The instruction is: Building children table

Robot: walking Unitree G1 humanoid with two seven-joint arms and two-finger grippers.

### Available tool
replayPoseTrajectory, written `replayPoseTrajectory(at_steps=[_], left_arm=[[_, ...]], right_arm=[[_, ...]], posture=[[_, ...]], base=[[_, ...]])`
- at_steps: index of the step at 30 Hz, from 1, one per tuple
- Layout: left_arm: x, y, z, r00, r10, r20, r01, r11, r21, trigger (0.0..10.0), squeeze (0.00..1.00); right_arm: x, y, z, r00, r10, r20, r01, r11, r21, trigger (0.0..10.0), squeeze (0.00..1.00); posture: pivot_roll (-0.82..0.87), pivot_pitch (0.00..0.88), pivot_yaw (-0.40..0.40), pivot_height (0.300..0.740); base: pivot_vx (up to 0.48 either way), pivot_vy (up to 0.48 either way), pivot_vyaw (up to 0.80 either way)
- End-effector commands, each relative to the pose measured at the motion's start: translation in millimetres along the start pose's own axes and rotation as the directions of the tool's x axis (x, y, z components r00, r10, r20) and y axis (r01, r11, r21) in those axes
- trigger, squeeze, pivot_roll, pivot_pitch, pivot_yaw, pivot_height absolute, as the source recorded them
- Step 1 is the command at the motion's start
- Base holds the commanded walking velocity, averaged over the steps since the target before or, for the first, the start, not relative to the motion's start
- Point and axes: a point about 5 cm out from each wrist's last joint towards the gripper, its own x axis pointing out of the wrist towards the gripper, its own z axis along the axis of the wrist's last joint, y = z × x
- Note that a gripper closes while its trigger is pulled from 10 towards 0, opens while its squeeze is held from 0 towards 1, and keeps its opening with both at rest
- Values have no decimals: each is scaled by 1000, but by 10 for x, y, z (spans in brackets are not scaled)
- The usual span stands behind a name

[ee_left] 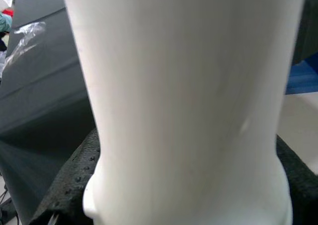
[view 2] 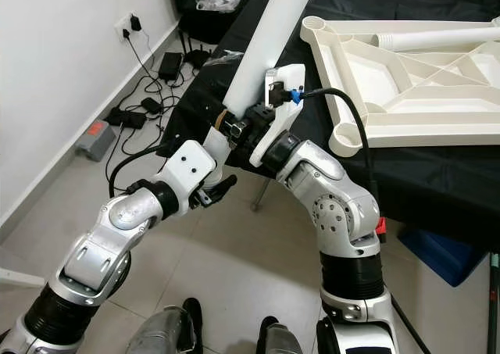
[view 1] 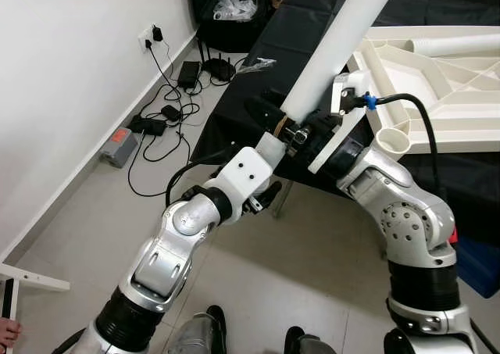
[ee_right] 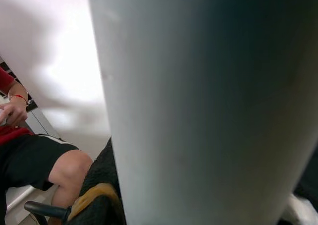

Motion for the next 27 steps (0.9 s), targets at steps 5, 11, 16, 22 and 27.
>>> replayPoseTrajectory(at_steps=[5, 11, 16, 22, 27], left_arm=[[-13, 8, -17, 1000, 1, 11, -1, 1000, 15, 0, 0], [-18, -2, -35, 1000, 1, -9, 0, 1000, 12, 10000, 0], [-51, -39, -30, 1000, -16, -1, 16, 1000, 14, 10000, 0], [-104, -55, -19, 999, -44, 17, 44, 999, -16, 10000, 0], [-150, -139, 28, 990, -133, 53, 139, 982, -128, 10000, 0]], right_arm=[[17, 121, -54, 997, 72, -15, -71, 997, 38, 10000, 0], [11, 129, -93, 997, 75, -33, -74, 997, 34, 10000, 0], [4, 121, -90, 997, 72, -29, -72, 997, 19, 10000, 1000], [-3, 70, -31, 997, 73, -3, -73, 997, 13, 10000, 0], [-31, -37, 42, 997, 66, 34, -67, 997, 33, 10000, 0]], posture=[[146, 236, 8, 740], [145, 227, 6, 740], [147, 224, 3, 740], [147, 217, 6, 740], [152, 216, 7, 740]], base=[[0, 0, 0], [0, 0, 0], [0, 0, 0], [0, 0, 0], [0, 0, 0]])
